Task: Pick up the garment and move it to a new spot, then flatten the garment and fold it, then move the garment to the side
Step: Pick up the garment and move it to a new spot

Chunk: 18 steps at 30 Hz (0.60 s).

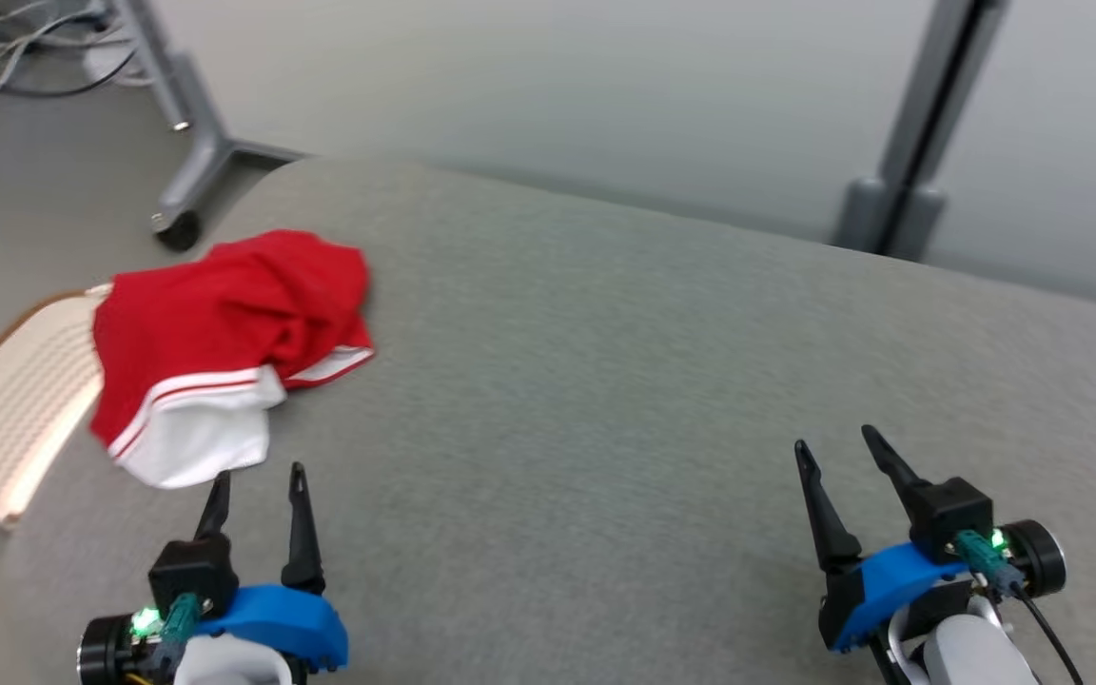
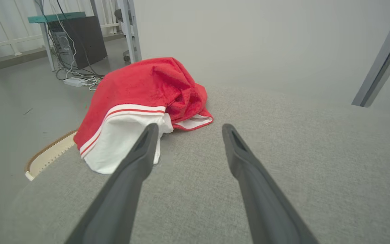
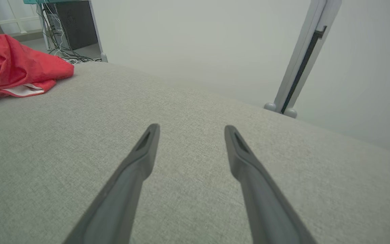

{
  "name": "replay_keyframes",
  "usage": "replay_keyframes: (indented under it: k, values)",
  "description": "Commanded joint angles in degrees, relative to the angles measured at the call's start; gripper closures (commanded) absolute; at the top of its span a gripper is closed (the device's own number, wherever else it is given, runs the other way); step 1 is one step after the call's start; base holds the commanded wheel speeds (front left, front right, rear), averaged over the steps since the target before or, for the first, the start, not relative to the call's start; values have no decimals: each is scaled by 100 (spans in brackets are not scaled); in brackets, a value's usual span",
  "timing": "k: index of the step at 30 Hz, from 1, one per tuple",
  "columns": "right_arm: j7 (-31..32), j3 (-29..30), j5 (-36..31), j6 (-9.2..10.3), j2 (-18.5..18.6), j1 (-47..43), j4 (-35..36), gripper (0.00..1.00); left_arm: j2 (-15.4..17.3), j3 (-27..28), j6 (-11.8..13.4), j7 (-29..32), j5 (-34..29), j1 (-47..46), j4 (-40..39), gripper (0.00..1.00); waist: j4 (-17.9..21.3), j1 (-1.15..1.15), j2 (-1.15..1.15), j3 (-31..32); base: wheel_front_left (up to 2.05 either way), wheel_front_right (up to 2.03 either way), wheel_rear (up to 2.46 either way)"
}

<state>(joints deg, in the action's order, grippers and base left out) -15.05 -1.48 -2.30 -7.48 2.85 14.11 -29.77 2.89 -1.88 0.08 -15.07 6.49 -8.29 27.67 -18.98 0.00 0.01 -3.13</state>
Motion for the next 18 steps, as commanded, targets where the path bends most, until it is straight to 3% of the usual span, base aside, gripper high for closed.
replay_keyframes:
  k: [1,9,18]
  values:
    - [-18,-31,21,-2,16,125,-3,0,-2,51,36,-16,15,52,-15,0,-469,0,-1,-328,0,0,0]
    - [-19,-332,74,-2,81,151,-69,0,-7,202,94,-16,154,225,-44,0,-1196,0,-1,-410,0,0,0]
    - [-19,-637,135,-2,225,272,-56,0,-4,374,142,-16,282,110,-107,0,-1189,0,-1,-660,0,0,0]
